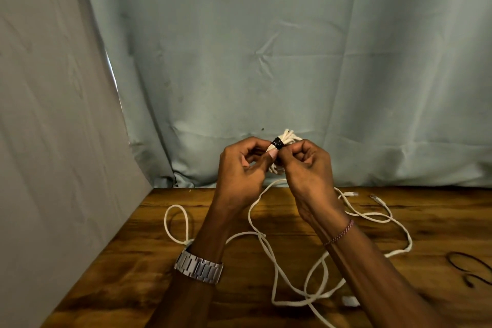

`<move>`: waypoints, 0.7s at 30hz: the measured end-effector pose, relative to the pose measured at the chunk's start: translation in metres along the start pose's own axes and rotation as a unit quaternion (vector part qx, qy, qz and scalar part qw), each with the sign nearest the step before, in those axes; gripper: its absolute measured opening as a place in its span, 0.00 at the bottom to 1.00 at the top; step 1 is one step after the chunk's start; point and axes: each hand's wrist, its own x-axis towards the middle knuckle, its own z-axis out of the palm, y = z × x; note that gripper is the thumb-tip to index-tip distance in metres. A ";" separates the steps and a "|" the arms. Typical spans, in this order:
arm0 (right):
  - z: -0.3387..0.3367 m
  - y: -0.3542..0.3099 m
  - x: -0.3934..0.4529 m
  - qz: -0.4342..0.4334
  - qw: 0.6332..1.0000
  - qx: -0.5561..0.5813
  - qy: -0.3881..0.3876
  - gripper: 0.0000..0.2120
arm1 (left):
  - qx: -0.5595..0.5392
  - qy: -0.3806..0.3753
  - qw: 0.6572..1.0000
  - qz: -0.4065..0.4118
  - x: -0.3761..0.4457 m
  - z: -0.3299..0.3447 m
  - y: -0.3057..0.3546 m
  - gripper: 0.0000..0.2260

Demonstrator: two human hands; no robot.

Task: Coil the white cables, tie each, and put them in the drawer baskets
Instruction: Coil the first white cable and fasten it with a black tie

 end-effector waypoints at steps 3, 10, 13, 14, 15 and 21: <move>-0.001 0.002 0.001 0.000 1.000 0.004 -0.019 0.05 | -0.009 0.001 1.000 -0.011 0.001 -0.004 0.001 0.05; -0.005 0.002 0.000 -0.103 0.989 -0.096 -0.035 0.03 | 0.011 -0.021 1.000 -0.007 0.005 -0.024 0.005 0.07; -0.009 -0.001 0.000 -0.155 0.957 -0.244 0.016 0.11 | 0.003 -0.031 0.999 -0.010 0.005 -0.028 0.008 0.07; -0.011 -0.005 0.000 -0.172 0.943 -0.284 0.034 0.13 | 0.000 -0.032 0.999 -0.009 0.004 -0.028 0.009 0.07; -0.014 -0.011 -0.001 -0.186 0.930 -0.314 0.041 0.14 | -0.002 -0.033 0.999 -0.008 0.004 -0.028 0.010 0.07; -0.033 -0.040 0.002 -0.210 0.896 -0.389 -0.026 0.10 | 0.040 -0.032 0.999 0.013 0.006 -0.028 0.012 0.08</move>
